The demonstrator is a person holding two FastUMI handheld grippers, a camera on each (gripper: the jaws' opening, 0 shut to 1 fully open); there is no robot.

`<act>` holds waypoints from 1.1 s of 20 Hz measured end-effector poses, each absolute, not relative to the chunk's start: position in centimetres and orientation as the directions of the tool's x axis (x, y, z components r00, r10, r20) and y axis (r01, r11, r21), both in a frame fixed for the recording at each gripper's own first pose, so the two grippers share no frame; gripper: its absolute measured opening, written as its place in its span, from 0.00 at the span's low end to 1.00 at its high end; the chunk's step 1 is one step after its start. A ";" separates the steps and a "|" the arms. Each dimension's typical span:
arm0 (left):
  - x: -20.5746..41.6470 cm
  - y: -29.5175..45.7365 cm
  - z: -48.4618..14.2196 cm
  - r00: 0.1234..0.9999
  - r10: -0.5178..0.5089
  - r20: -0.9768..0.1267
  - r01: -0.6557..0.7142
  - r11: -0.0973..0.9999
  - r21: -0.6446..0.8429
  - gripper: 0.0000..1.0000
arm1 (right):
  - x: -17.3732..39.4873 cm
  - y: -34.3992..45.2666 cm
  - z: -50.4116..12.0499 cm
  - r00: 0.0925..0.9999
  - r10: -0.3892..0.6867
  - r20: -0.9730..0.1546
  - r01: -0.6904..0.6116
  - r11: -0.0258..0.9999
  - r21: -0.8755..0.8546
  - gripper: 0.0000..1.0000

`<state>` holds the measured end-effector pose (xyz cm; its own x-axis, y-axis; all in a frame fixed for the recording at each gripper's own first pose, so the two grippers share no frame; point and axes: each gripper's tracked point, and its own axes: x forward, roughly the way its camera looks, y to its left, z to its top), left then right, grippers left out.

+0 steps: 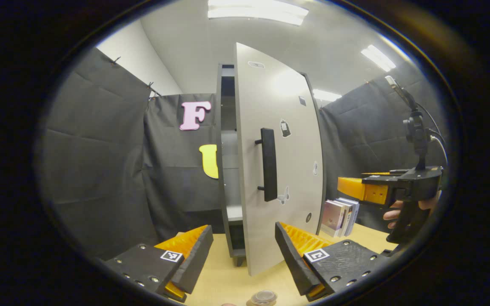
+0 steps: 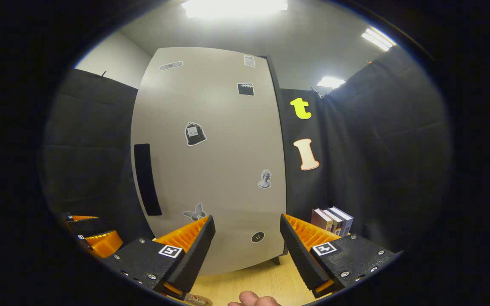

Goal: Open the cabinet door with the right hand, grasp the bottle in the cabinet with the left hand and place it on the coaster, then close the cabinet door with the right hand.

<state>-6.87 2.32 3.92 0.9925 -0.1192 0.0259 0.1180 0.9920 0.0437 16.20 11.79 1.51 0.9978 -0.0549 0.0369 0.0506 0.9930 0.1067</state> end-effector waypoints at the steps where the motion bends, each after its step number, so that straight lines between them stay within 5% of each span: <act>1: -6.9 2.4 4.0 0.993 -0.115 0.028 0.114 0.993 0.042 0.85 | 16.3 11.9 1.6 0.998 -0.047 0.038 0.043 0.994 0.105 0.95; 22: -1.2 -2.8 5.7 0.998 -0.061 0.021 0.060 0.996 0.061 0.85 | 15.5 12.9 0.3 0.999 -0.037 -0.011 0.038 0.993 0.114 0.95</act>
<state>-1.20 -2.82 5.73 0.9979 -0.0614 0.0211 0.0600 0.9963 0.0611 15.52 12.91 0.25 0.9992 -0.0372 -0.0112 0.0382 0.9928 0.1138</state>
